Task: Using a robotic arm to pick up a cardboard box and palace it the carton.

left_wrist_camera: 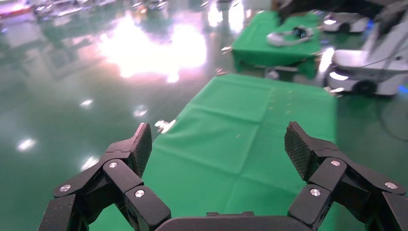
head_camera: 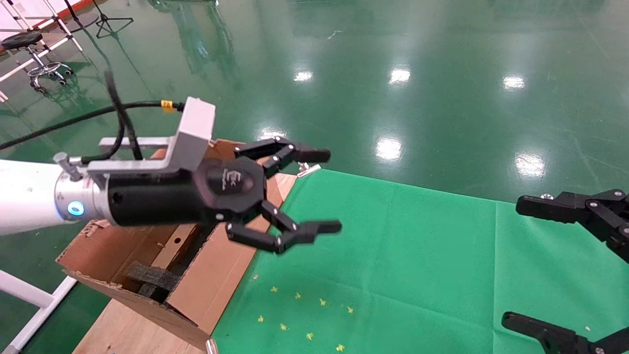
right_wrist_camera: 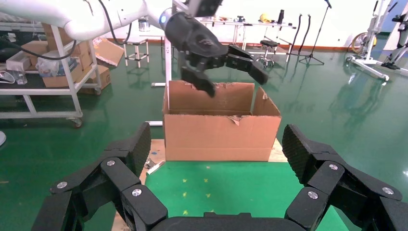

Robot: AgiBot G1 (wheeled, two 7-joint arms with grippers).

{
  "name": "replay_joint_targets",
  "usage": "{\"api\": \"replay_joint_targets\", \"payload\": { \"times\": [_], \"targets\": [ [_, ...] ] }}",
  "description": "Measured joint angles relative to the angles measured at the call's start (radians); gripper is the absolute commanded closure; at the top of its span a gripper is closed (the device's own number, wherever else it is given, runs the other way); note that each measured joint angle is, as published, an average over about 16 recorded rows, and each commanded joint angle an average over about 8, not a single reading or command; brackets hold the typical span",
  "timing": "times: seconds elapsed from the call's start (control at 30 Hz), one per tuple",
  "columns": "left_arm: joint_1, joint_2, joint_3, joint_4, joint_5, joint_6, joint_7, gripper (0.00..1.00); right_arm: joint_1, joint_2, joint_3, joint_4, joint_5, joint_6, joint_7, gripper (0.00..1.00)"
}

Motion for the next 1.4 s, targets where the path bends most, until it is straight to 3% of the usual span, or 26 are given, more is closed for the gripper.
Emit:
{"api": "replay_joint_targets", "payload": {
  "times": [0.5, 1.4],
  "targets": [
    [0.106, 0.0, -0.034, -0.168, -0.144, 0.03, 0.004, 0.0, 0.0, 0.0, 0.0, 0.0, 0.001, 0.0, 0.0, 0.0],
    [0.099, -0.001, -0.032, -0.156, -0.134, 0.028, 0.004, 0.0, 0.0, 0.0, 0.0, 0.0, 0.001, 0.0, 0.0, 0.0]
  ]
}}
